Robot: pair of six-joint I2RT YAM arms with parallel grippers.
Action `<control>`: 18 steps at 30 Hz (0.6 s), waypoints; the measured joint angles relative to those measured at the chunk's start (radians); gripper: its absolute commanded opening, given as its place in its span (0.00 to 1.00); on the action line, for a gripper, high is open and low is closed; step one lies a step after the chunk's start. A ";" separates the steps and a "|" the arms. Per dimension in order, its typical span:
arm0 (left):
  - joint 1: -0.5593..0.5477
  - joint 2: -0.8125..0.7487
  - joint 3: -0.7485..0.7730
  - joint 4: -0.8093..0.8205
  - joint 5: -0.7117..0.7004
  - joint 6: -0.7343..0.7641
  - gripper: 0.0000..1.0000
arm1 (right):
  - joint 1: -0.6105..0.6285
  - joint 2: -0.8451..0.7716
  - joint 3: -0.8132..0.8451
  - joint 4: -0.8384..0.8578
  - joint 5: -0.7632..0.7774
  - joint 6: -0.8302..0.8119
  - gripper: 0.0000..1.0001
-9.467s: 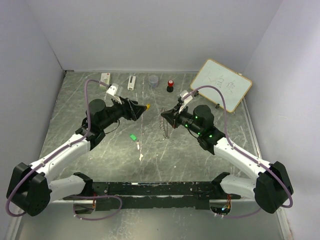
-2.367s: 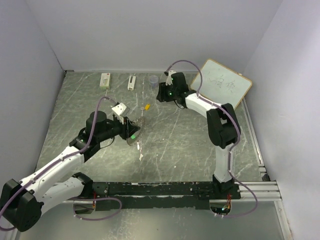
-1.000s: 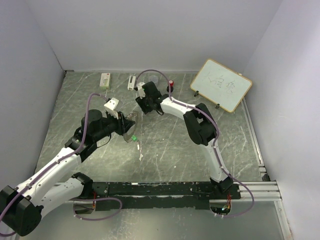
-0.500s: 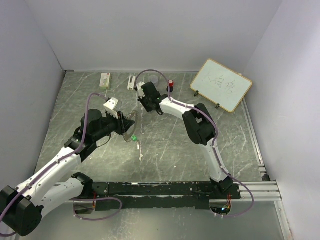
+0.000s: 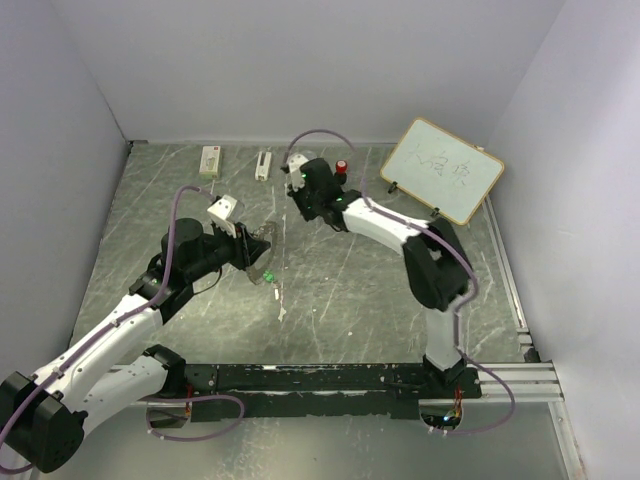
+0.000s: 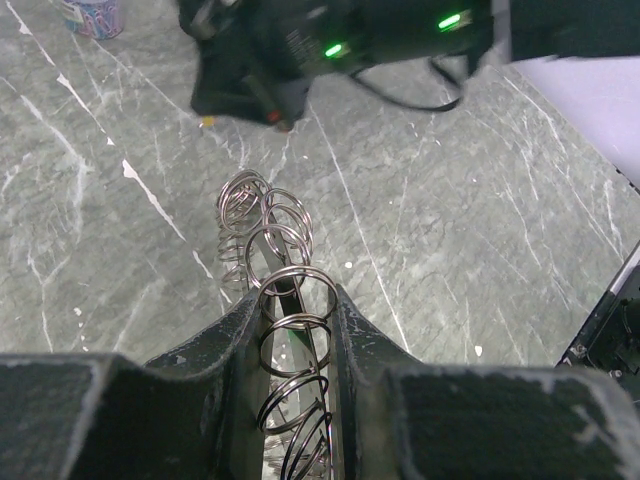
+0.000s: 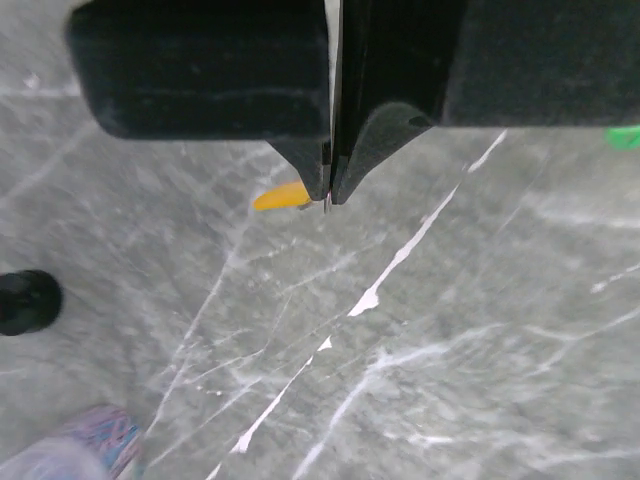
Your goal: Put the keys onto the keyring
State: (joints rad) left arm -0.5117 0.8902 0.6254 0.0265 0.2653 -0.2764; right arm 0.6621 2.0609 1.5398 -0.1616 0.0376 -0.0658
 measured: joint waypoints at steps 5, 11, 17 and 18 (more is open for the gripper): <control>0.000 0.000 -0.001 0.026 0.031 0.011 0.07 | -0.012 -0.299 -0.174 0.068 -0.046 -0.002 0.00; 0.001 0.011 -0.014 0.096 0.111 0.021 0.07 | -0.040 -0.615 -0.344 0.176 -0.147 0.008 0.00; 0.002 0.073 -0.014 0.161 0.256 0.026 0.07 | -0.040 -0.733 -0.378 0.203 -0.270 0.027 0.00; 0.002 0.082 -0.014 0.168 0.280 0.026 0.07 | -0.040 -0.743 -0.384 0.205 -0.290 0.028 0.00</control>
State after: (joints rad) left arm -0.5098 0.9722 0.6113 0.1947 0.5449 -0.2508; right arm 0.6220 1.3174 1.1561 0.0433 -0.2527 -0.0380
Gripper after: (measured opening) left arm 0.325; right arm 0.007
